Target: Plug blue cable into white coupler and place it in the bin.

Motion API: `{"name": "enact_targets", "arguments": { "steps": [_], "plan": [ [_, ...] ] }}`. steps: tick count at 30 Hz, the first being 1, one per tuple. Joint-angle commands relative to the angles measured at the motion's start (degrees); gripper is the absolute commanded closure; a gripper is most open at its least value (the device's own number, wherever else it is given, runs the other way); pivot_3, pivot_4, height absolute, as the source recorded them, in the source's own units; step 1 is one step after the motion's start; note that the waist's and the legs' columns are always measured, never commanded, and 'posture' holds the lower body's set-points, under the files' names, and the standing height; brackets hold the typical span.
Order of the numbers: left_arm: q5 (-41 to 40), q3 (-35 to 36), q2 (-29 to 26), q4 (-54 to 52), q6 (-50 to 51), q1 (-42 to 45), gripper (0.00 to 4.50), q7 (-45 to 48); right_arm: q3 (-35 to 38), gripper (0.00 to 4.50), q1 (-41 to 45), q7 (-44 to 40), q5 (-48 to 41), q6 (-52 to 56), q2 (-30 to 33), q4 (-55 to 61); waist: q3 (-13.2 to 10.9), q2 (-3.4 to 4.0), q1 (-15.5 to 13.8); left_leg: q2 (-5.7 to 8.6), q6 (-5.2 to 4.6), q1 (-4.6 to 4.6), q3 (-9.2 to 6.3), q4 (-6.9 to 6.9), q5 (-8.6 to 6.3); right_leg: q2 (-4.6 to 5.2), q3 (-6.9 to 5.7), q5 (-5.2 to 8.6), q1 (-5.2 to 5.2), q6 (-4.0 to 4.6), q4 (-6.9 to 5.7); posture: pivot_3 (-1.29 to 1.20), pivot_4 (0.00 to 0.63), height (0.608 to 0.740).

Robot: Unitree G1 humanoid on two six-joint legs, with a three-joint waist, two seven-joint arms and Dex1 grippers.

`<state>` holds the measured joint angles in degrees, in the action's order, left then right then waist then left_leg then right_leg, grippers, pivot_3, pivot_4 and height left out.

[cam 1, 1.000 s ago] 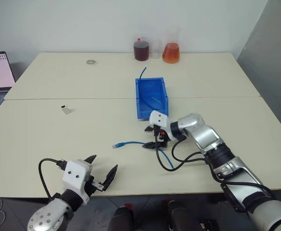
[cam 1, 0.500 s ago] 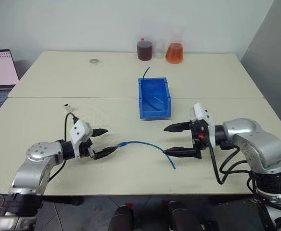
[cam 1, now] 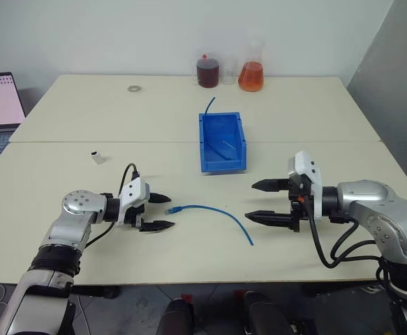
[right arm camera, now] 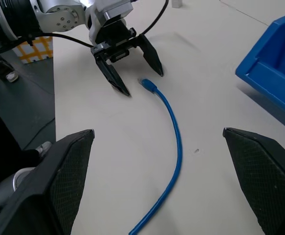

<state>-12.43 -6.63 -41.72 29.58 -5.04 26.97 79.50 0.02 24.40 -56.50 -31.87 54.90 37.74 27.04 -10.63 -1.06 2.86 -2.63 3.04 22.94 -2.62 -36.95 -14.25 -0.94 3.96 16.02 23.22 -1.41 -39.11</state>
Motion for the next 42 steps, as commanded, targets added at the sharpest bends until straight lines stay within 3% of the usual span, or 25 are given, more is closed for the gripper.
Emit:
{"name": "enact_targets", "arguments": {
  "steps": [1,14,18,22,25,28,33,42],
  "plan": [
    [0.78,-0.46,0.18,0.04,-1.05,-1.08,1.58,1.46,1.49,0.0,-1.28,1.2,-1.8,-0.96,1.11,2.09,0.0,0.0,0.0,0.0,0.0,0.0,0.0,0.0,0.0,0.0,0.0,0.0,0.0,0.0,0.0,0.0,0.15,0.74],
    [-0.2,0.85,-0.41,-3.09,0.81,-4.21,4.26,1.13,-1.07,0.0,-1.2,1.16,-1.92,-4.21,2.52,-0.44,0.0,0.0,0.03,0.0,0.0,-0.01,0.0,0.0,0.0,0.0,0.02,0.0,-0.01,0.0,-0.01,0.0,0.15,0.74],
    [-0.91,1.48,-0.94,-6.82,3.49,-5.83,4.26,0.6,-1.35,0.0,-0.96,1.29,-1.83,-4.75,2.6,-0.16,0.0,0.0,0.08,-0.01,0.0,-0.02,0.01,0.0,0.0,0.0,0.03,0.0,-0.01,0.0,-0.01,0.0,0.15,0.74],
    [-10.93,5.14,1.46,-21.97,26.79,-3.32,4.26,-7.62,0.39,0.0,3.61,4.17,-3.3,-2.89,0.69,-0.62,-0.02,-0.02,0.06,-0.01,0.0,0.01,-0.02,-0.02,0.0,0.01,0.01,0.08,0.0,-0.14,-0.03,0.0,0.15,0.74],
    [-22.36,10.2,5.88,-32.57,43.24,2.55,4.26,-17.94,6.66,0.0,10.61,10.34,-11.58,4.93,-4.49,-2.25,-0.05,-0.07,0.01,-0.02,0.0,0.08,-0.09,-0.08,0.0,0.0,-0.03,0.13,0.0,-0.28,-0.08,0.0,0.15,0.74],
    [-30.02,14.62,10.56,-37.77,52.36,7.54,4.26,-27.43,11.21,0.0,13.88,15.47,-21.17,12.11,-8.74,-2.0,-0.06,-0.21,-0.43,-0.01,0.01,0.16,-0.28,-0.14,0.01,0.01,-0.2,0.08,-0.01,-0.2,-0.1,0.0,0.15,0.74],
    [-38.19,19.36,16.33,-40.23,59.37,13.37,4.26,-38.11,12.98,0.0,14.77,20.9,-29.51,17.28,-11.27,-1.69,-0.02,-0.18,-0.56,0.01,0.0,0.09,-0.22,-0.03,0.0,0.05,-0.13,-0.03,-0.03,0.0,-0.04,0.0,0.15,0.74],
    [-46.83,17.36,15.14,-44.22,65.98,13.05,4.26,-37.25,10.5,0.0,16.63,21.55,-29.39,13.85,-11.97,-9.95,-0.02,-0.17,-0.46,0.03,0.01,0.07,-0.19,-0.05,0.01,0.03,-0.12,-0.02,-0.03,0.0,-0.06,0.0,0.15,0.74]
  ]
}}
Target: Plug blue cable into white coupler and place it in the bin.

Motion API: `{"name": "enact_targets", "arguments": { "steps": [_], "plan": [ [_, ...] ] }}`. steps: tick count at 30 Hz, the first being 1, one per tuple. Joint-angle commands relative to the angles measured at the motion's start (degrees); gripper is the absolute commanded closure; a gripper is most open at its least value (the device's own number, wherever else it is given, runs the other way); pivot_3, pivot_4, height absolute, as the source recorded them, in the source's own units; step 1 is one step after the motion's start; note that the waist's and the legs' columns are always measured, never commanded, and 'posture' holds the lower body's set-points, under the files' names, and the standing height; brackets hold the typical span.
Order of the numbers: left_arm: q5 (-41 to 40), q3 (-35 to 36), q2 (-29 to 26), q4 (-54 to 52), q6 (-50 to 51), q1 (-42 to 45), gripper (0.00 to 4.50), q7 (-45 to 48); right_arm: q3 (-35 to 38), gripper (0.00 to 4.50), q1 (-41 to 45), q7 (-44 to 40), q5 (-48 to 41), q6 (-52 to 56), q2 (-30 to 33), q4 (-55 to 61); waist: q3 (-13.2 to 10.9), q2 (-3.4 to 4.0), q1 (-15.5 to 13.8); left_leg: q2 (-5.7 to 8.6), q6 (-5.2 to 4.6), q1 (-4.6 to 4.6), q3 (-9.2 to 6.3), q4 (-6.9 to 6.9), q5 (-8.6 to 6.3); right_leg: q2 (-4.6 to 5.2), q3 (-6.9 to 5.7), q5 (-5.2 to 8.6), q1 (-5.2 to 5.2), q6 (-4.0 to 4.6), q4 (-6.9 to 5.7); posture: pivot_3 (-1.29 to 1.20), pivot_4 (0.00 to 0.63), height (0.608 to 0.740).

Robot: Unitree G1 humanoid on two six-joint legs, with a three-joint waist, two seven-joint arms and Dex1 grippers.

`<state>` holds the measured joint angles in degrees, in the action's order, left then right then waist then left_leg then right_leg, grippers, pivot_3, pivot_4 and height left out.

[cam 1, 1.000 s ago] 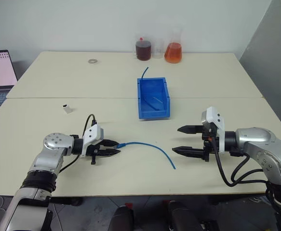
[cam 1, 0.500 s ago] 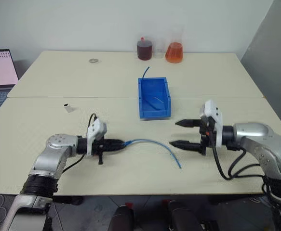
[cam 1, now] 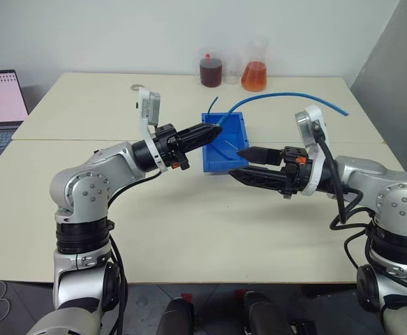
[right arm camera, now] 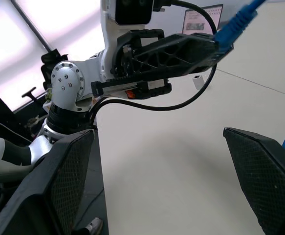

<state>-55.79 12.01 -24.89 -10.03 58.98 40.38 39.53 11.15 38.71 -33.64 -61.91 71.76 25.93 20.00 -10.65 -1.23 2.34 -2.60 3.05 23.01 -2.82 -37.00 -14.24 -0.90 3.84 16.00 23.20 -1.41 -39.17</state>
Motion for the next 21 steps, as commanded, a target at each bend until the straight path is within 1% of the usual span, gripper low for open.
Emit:
{"name": "enact_targets", "arguments": {
  "steps": [1,6,12,21],
  "plan": [
    [-4.04,-1.61,-1.76,-5.1,2.36,-0.89,4.26,2.84,-1.66,0.0,2.41,-2.38,1.55,-3.93,0.08,-3.65,0.0,0.0,0.09,0.0,0.0,0.0,0.01,0.01,0.0,0.0,0.01,0.0,0.0,0.0,0.0,0.0,0.15,0.74],
    [-7.63,-1.66,-1.47,-6.55,4.21,-1.85,4.26,1.92,-2.83,0.0,3.96,-3.81,1.52,-5.43,-0.54,-6.77,0.0,0.0,0.05,-0.01,0.0,0.0,0.02,0.03,0.0,-0.01,0.01,0.0,0.0,0.0,0.04,0.0,0.15,0.74],
    [-9.62,-2.2,-3.01,-8.27,5.45,-4.05,4.26,2.07,-0.75,0.0,6.83,-3.73,-2.92,-3.0,-0.73,-8.95,-0.01,0.01,0.11,0.0,0.0,0.0,0.03,0.03,0.0,0.0,0.04,0.0,0.01,0.0,0.03,0.0,0.15,0.74],
    [-9.22,-2.52,-4.43,-7.76,4.38,-4.36,4.26,2.18,-0.91,0.0,7.86,-5.04,-6.6,-0.67,1.03,-9.88,-0.01,0.01,-0.05,0.0,0.0,0.01,0.03,0.03,0.0,0.0,0.04,0.0,0.01,0.0,0.06,0.0,0.15,0.74]
  ]
}}
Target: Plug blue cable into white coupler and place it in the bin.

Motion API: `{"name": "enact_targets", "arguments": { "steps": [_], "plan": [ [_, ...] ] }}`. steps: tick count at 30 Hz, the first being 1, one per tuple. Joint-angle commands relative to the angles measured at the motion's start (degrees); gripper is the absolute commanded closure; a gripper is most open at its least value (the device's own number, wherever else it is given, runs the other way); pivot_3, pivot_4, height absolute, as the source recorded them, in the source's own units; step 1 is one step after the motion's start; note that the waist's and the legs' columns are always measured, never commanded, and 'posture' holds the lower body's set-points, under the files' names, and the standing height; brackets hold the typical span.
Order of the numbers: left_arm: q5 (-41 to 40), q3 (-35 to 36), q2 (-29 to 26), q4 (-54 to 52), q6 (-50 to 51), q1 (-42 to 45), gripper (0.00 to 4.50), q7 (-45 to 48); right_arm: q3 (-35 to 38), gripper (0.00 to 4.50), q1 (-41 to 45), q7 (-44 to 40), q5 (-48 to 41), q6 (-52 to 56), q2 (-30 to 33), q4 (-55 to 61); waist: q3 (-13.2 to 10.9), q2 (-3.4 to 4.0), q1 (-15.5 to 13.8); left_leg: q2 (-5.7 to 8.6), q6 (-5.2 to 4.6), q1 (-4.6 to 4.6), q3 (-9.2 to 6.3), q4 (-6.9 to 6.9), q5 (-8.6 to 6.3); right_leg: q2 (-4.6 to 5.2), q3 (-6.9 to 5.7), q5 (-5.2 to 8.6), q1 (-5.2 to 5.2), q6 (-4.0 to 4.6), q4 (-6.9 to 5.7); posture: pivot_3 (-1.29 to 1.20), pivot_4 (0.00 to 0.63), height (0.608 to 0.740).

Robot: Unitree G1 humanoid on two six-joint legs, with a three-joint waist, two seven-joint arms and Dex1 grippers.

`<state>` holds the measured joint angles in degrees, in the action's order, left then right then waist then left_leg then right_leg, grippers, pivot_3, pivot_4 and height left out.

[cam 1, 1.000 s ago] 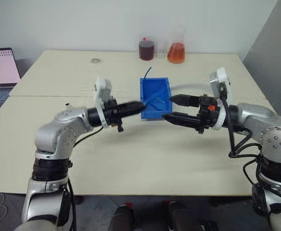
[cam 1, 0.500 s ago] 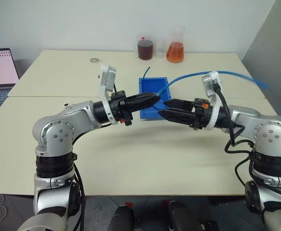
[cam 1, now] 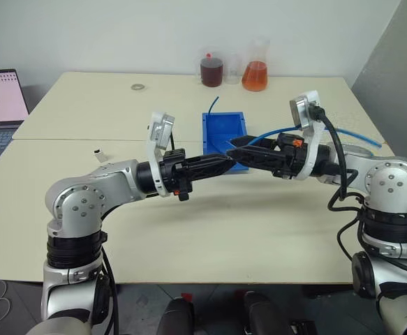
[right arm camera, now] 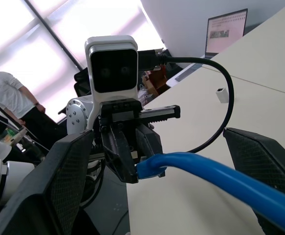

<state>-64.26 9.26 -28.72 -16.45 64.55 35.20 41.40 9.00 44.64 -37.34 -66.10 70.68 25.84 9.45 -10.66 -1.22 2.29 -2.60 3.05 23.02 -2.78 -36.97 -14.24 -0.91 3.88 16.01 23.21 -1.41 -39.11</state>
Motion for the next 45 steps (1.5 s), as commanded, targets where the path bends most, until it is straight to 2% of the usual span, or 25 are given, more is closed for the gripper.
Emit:
{"name": "enact_targets", "arguments": {
  "steps": [1,2,6,13,19,22,27,29,30,34,41,45],
  "plan": [
    [-0.81,0.36,-0.54,-0.95,-1.26,1.21,4.26,0.09,1.0,0.0,1.86,-1.61,-2.54,0.47,1.32,0.69,0.0,0.0,-0.01,0.0,0.0,0.0,0.0,0.0,0.0,0.0,0.0,0.0,0.0,0.0,0.0,0.0,0.15,0.74],
    [-0.89,0.44,-0.5,-0.68,-1.3,1.47,4.26,-0.07,0.82,0.0,1.8,-1.75,-2.65,0.48,1.45,0.69,0.0,0.0,-0.01,0.0,0.0,0.0,0.01,0.0,0.0,0.0,0.0,0.0,0.0,0.0,0.01,0.0,0.15,0.74],
    [-0.95,0.12,-0.71,-1.21,-1.28,1.3,4.26,-0.15,0.15,0.64,1.37,-2.35,-1.71,-0.15,1.56,0.69,0.0,0.0,0.0,0.0,0.0,0.0,0.01,0.0,0.0,0.0,0.0,0.0,0.0,0.0,0.01,0.0,0.15,0.74],
    [-1.39,0.23,-0.72,-1.33,-1.01,1.57,4.26,-0.69,0.26,2.16,1.17,-2.79,-2.17,0.02,1.2,0.62,0.0,0.0,-0.01,0.0,0.0,0.0,0.01,0.0,0.0,0.0,0.0,0.0,0.0,0.0,0.01,0.0,0.15,0.74],
    [-1.61,0.21,-0.67,-1.45,-1.03,1.54,4.26,-0.93,0.51,3.7,1.28,-2.7,-2.5,0.15,0.94,0.43,0.0,0.0,0.0,0.0,0.0,0.0,0.01,0.01,0.0,0.0,0.0,0.0,0.0,-0.01,0.02,0.0,0.15,0.74],
    [-1.72,0.15,-0.63,-1.6,-1.22,1.28,4.26,-1.19,0.84,4.28,1.43,-2.6,-3.07,0.51,0.95,0.21,0.0,0.0,-0.01,0.0,0.0,0.0,0.01,0.01,0.0,0.0,0.0,0.0,0.0,-0.01,0.02,0.0,0.15,0.74],
    [-0.51,0.01,-0.44,-1.88,-2.71,0.87,4.26,-0.95,0.25,4.4,1.14,-3.26,-2.98,0.76,1.39,1.09,0.0,0.0,-0.01,0.0,0.0,0.0,0.01,0.01,0.0,0.0,0.0,0.01,0.0,-0.01,0.02,0.0,0.15,0.74],
    [-0.23,0.45,-0.08,-1.72,-3.77,0.5,3.56,-0.93,0.28,4.41,1.15,-2.46,-2.45,0.44,1.12,0.85,0.0,0.0,-0.01,0.0,0.0,0.01,0.01,0.01,0.0,0.0,0.0,0.01,0.0,-0.01,0.03,0.0,0.15,0.74],
    [-0.44,0.69,-0.02,-1.72,-3.97,0.24,3.46,-1.02,0.33,4.41,1.1,-2.05,-2.38,0.34,0.95,0.87,0.0,0.0,0.01,0.0,0.0,0.0,0.01,0.01,0.0,0.0,0.01,0.01,0.0,-0.01,0.03,0.0,0.15,0.74],
    [-2.35,1.56,-1.82,-2.42,-3.26,-1.24,2.53,-0.14,-0.25,4.41,1.42,-1.66,-0.47,-0.88,0.86,0.59,0.0,0.0,0.03,0.0,0.0,0.0,0.02,0.02,0.0,0.0,0.01,0.01,0.01,-0.01,0.03,0.0,0.15,0.74],
    [-10.32,6.07,-7.09,-5.47,0.78,-6.37,1.38,-2.41,-0.56,4.41,2.37,-1.9,2.01,-3.02,1.03,-1.9,-0.01,0.01,0.17,-0.02,0.0,0.02,0.02,0.03,0.0,-0.01,0.03,0.02,0.04,-0.02,0.04,0.0,0.15,0.74],
    [-8.12,9.93,-11.27,-8.08,-1.12,-12.85,0.46,-4.9,-1.34,4.41,3.28,-3.58,4.47,-4.82,1.67,-3.73,-0.02,0.02,0.42,-0.02,0.0,0.0,0.06,0.06,-0.01,0.0,0.07,0.02,0.05,-0.02,0.05,0.0,0.15,0.74]
  ]
}}
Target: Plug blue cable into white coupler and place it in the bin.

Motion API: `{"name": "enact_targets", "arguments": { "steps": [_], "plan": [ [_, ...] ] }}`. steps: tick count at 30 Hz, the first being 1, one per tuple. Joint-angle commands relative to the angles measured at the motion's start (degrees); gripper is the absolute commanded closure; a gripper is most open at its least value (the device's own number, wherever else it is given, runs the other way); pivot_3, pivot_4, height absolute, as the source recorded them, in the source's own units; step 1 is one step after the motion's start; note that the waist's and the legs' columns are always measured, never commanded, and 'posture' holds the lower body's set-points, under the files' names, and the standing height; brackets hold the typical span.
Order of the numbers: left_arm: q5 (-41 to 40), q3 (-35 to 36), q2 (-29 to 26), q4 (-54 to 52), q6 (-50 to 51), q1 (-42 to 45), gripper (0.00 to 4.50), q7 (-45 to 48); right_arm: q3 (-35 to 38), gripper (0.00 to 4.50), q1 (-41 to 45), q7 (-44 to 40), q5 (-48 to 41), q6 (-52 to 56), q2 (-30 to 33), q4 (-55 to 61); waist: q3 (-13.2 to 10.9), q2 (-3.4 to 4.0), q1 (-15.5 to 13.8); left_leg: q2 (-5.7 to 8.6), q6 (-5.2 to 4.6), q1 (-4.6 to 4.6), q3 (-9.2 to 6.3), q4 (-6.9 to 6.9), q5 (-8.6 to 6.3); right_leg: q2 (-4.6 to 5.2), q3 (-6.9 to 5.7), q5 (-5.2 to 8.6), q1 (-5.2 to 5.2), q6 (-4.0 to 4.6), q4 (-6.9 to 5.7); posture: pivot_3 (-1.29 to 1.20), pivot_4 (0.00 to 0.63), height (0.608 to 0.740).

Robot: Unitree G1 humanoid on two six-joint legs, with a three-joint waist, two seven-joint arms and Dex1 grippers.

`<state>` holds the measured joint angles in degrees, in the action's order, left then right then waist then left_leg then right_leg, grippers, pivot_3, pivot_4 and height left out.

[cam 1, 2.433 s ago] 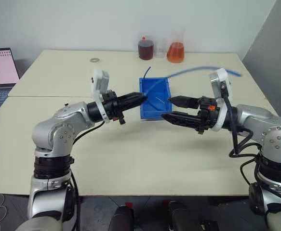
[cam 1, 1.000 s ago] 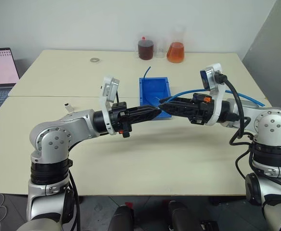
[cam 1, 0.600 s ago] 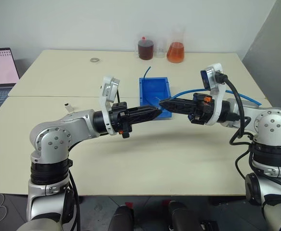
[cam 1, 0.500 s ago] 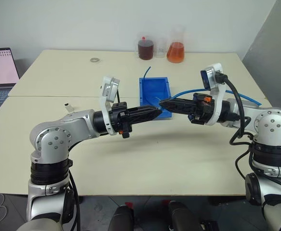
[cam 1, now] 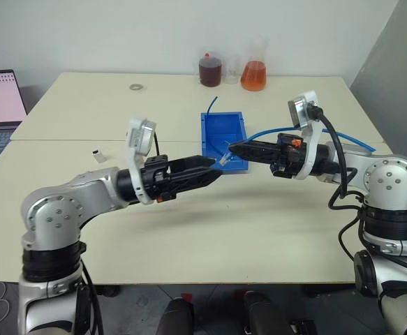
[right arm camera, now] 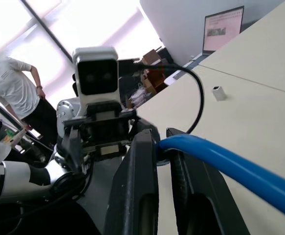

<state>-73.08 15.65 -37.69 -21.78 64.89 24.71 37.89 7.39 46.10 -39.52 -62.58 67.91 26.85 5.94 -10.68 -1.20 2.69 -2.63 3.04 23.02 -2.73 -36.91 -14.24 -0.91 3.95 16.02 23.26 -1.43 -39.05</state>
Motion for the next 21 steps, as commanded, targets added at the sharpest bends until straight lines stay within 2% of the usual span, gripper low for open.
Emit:
{"name": "enact_targets", "arguments": {
  "steps": [1,3,6,10,16,21],
  "plan": [
    [1.87,4.35,-3.25,-3.3,-2.34,-3.92,0.27,-1.87,0.24,4.41,2.02,-1.64,1.36,-2.39,0.65,-0.49,0.0,0.0,0.03,0.0,0.0,0.0,-0.01,0.0,0.0,0.0,-0.01,0.0,0.0,0.0,0.0,0.0,0.15,0.74],
    [6.99,5.69,-4.92,-4.56,-5.23,-7.72,0.07,-3.35,0.24,4.41,2.4,-1.76,2.24,-3.17,0.54,-1.2,0.0,0.0,0.09,0.0,0.0,0.0,-0.02,0.0,0.0,0.0,-0.02,0.0,0.0,0.0,0.0,0.0,0.15,0.74],
    [15.9,7.47,-5.44,-6.3,-10.76,-14.29,0.07,-7.63,0.02,4.41,2.32,-2.46,2.68,-3.8,0.48,-1.14,-0.01,0.02,0.24,0.0,0.0,-0.02,0.04,0.03,0.0,0.0,0.05,0.0,0.02,0.01,0.02,0.0,0.15,0.74],
    [35.09,5.3,-2.66,-3.87,-20.17,-18.63,0.07,-22.16,-0.47,4.41,2.4,-3.22,3.3,-4.52,-0.24,-1.3,-0.02,0.03,0.12,-0.01,0.0,-0.01,0.03,0.05,0.0,0.01,0.04,0.0,0.03,0.02,0.04,0.0,0.15,0.74],
    [51.29,1.44,7.4,5.94,-25.52,-14.92,0.07,-39.38,-1.64,4.41,3.81,-3.91,4.36,-5.51,-2.05,-3.29,-0.01,0.01,-0.66,0.04,0.0,0.0,0.08,0.03,0.0,0.04,0.06,-0.01,0.02,0.01,0.03,0.0,0.15,0.74],
    [56.96,1.66,12.36,17.29,-31.37,-9.83,0.07,-43.66,-2.27,4.41,4.83,-4.92,5.45,-5.82,-2.44,-4.48,-0.01,0.0,-0.97,0.04,0.0,0.06,0.04,0.02,-0.01,0.06,0.01,-0.02,0.03,0.02,0.05,0.0,0.15,0.74]
  ]
}}
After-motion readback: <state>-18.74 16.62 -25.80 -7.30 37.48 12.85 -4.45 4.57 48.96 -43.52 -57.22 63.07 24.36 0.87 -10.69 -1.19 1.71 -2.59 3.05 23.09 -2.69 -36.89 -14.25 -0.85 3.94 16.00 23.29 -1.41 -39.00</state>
